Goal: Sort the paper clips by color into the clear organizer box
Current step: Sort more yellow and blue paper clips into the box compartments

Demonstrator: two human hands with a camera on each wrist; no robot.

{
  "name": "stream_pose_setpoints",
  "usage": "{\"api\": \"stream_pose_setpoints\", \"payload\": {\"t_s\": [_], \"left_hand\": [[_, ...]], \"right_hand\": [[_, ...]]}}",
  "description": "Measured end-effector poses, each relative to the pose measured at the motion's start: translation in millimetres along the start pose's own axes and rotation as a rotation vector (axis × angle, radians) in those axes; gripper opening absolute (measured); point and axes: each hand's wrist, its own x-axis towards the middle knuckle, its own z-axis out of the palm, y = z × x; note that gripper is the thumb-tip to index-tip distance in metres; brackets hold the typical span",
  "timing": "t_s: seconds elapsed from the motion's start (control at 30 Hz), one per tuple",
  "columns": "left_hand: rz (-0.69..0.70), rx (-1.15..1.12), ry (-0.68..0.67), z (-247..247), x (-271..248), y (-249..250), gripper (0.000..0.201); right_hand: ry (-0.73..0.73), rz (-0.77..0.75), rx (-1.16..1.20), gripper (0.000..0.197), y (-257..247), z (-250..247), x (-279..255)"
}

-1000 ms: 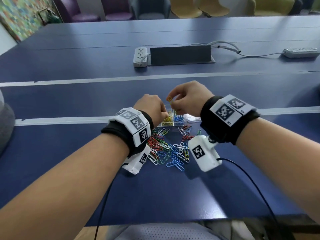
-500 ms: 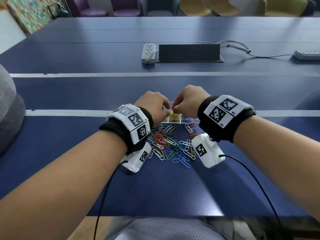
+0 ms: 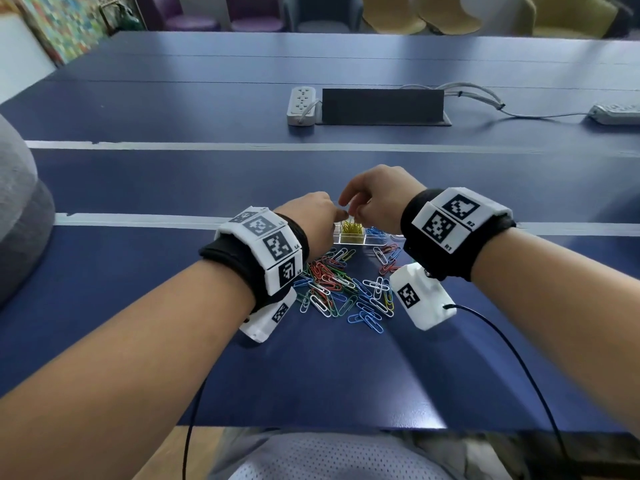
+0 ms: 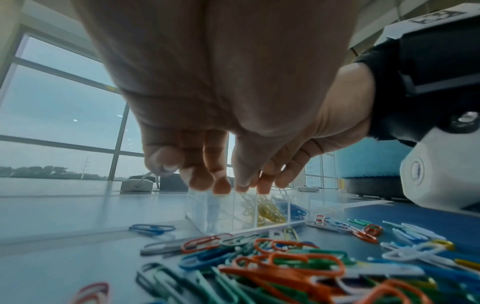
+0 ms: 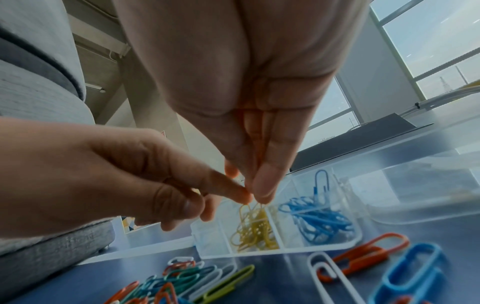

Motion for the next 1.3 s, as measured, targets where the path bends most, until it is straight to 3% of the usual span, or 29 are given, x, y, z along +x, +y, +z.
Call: {"api": "stream_pose_setpoints", "payload": {"t_s": [0.17, 0.3, 0.47, 0.53, 0.63, 0.8, 0.97, 1.17, 1.3], "left_hand": [[-0.013, -0.064, -0.022, 0, -4, -2, 0.052], [0.004, -0.144, 0.043, -8, -14, -11, 0.033], [0.074, -0.167, -0.022, -10, -27, -19, 0.015], [0.115, -0.189, -0.091, -6, -30, -15, 0.016], [0.172, -0.147, -0.154, 2, -28, -7, 0.024], [0.173, -0.106, -0.137, 3, -26, -6, 0.022], [0.155, -0.11, -0.109, 1, -27, -8, 0.02], [0.207, -0.071, -0.112, 6, -18, 14, 0.016], [0.211, -0.018, -0.128, 5, -17, 19, 0.013]], "right_hand": [[0.004, -0.024, 0.028, 0.038, -1, -1, -5], [0.041, -0.121, -0.065, 0.031, -2, -13, -24], [-0.371, -0.19, -0.387, 0.022, 6, -8, -65], [-0.443, -0.182, -0.435, 0.02, 12, -3, -73], [-0.392, -0.185, -0.436, 0.016, 21, 1, -74], [-0.321, -0.157, -0.401, 0.009, 31, -3, -74], [-0.347, -0.257, -0.364, 0.025, 32, -2, -74], [-0.367, -0.348, -0.436, 0.018, 32, 5, -77], [-0.259, -0.38, -0.28, 0.013, 39, 2, -73]]}}
